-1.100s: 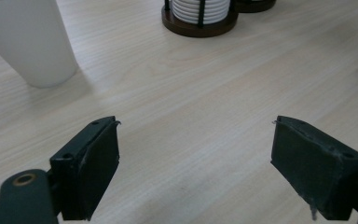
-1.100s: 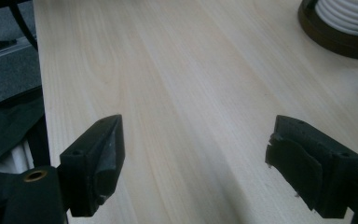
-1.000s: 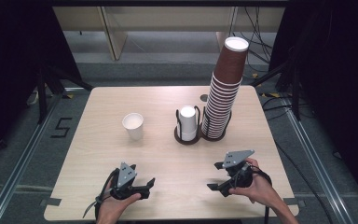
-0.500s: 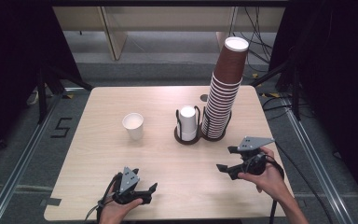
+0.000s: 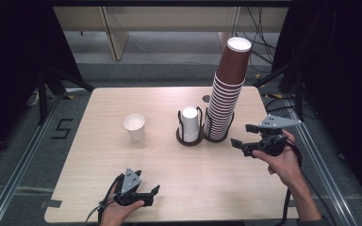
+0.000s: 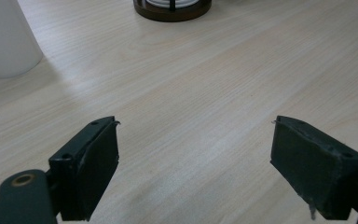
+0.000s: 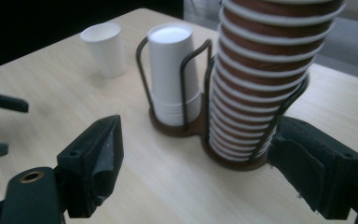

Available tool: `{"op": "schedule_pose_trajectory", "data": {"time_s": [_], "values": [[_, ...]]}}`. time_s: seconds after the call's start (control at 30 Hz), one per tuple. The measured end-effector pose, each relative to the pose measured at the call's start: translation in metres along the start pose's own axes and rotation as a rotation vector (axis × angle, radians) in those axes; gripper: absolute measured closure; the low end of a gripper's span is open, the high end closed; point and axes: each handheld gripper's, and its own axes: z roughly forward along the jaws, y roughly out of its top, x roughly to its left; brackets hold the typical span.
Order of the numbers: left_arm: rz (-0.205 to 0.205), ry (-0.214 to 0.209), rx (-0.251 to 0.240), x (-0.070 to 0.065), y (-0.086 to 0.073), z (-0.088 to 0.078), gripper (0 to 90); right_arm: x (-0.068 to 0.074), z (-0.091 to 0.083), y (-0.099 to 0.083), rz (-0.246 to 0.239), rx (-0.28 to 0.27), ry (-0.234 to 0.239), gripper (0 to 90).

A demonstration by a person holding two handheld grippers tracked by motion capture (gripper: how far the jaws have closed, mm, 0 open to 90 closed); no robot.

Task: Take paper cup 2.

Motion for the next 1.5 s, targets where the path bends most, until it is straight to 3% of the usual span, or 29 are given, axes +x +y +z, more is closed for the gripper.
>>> {"op": "schedule_pose_trajectory", "data": {"time_s": [0.1, 0.2, 0.3, 0.47, 0.63, 0.73, 0.77, 0.8, 1.07, 1.27, 1.5], "values": [[0.007, 0.0, 0.006, 0.002, 0.0, 0.0, 14.6, -0.009, 0.0, 0.01, -0.017, -0.034, -0.039, 17.4], [0.001, -0.001, 0.008, 0.002, -0.001, 0.001, 14.7, -0.015, -0.003, 0.023, 0.017, -0.047, -0.04, 16.8], [-0.003, -0.005, 0.005, 0.002, -0.001, 0.002, 14.6, -0.02, -0.006, 0.037, -0.025, -0.063, -0.07, 15.9], [-0.003, -0.006, 0.014, 0.002, -0.002, 0.003, 14.6, -0.026, -0.012, 0.059, -0.008, -0.098, -0.057, 15.6], [-0.012, -0.007, 0.01, 0.002, -0.002, 0.003, 14.6, -0.028, -0.015, 0.079, -0.01, -0.115, -0.079, 15.6], [-0.003, -0.005, 0.019, 0.003, -0.002, 0.002, 14.6, -0.028, -0.015, 0.09, -0.01, -0.119, -0.078, 15.6], [-0.002, -0.004, 0.018, 0.003, -0.002, 0.002, 14.6, -0.03, -0.014, 0.093, -0.036, -0.132, -0.08, 15.5], [-0.003, -0.007, 0.012, 0.003, -0.001, 0.002, 14.7, -0.029, -0.014, 0.097, -0.002, -0.12, -0.074, 15.5], [0.0, -0.005, 0.008, 0.005, -0.002, 0.003, 14.6, -0.036, -0.006, 0.127, -0.004, -0.131, -0.086, 15.5], [-0.001, 0.0, 0.012, 0.006, -0.001, 0.001, 14.6, -0.041, 0.003, 0.145, 0.043, -0.169, -0.107, 15.5], [0.0, -0.004, 0.012, 0.005, -0.002, 0.002, 14.6, -0.04, 0.01, 0.162, 0.028, -0.178, -0.114, 15.5]]}}
